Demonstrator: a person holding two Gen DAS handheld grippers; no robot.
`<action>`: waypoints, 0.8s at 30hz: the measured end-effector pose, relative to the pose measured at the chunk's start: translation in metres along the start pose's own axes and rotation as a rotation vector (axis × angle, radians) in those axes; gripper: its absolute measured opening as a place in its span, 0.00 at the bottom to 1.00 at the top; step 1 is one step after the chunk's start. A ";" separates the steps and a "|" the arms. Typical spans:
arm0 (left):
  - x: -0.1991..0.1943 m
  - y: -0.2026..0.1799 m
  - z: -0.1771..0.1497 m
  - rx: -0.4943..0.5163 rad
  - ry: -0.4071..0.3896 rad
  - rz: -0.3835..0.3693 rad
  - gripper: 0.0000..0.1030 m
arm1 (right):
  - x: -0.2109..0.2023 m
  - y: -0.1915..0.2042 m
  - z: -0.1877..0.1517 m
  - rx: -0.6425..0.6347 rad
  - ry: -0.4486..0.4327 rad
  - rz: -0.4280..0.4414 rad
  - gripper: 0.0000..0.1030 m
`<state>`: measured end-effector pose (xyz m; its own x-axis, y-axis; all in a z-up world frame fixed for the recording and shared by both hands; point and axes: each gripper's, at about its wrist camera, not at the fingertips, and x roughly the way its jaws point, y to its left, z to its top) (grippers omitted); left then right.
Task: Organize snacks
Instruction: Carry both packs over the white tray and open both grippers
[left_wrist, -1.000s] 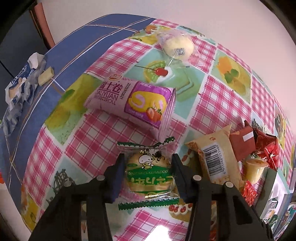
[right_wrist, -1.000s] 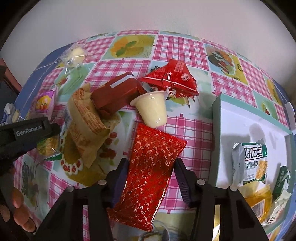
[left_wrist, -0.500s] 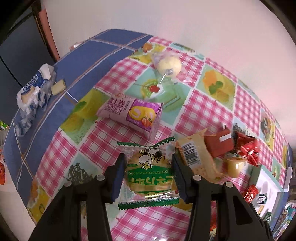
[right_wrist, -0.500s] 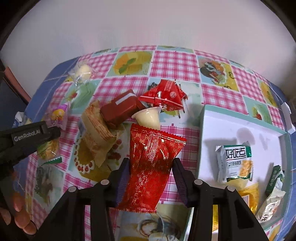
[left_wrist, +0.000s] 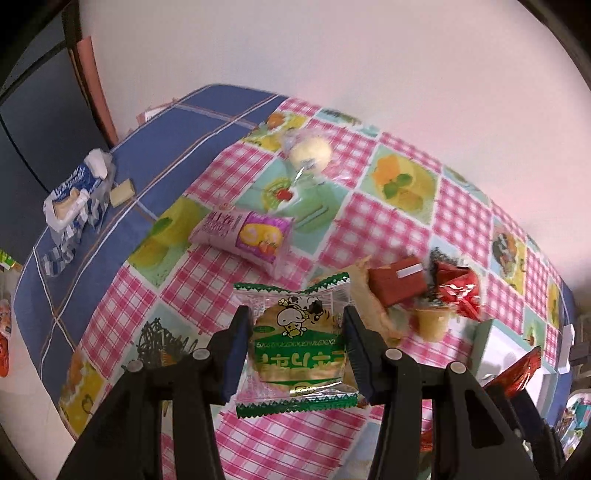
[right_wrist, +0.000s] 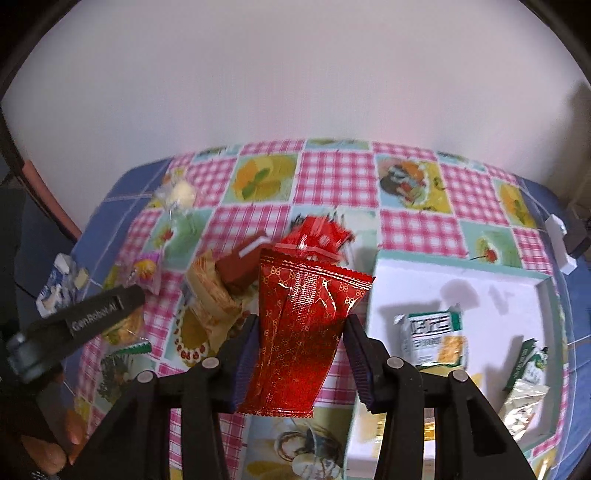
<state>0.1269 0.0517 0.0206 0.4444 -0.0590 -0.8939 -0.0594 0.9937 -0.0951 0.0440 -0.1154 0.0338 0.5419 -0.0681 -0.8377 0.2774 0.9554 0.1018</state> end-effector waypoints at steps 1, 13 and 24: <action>-0.004 -0.004 0.000 0.009 -0.010 -0.005 0.50 | -0.006 -0.005 0.002 0.011 -0.012 -0.003 0.47; -0.040 -0.113 -0.037 0.215 -0.047 -0.164 0.50 | -0.039 -0.118 0.010 0.207 -0.072 -0.164 0.47; -0.033 -0.221 -0.091 0.447 -0.026 -0.267 0.50 | -0.045 -0.223 -0.006 0.389 -0.065 -0.268 0.47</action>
<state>0.0437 -0.1747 0.0316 0.4141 -0.3190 -0.8525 0.4442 0.8883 -0.1167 -0.0466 -0.3238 0.0454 0.4556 -0.3266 -0.8281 0.6836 0.7242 0.0906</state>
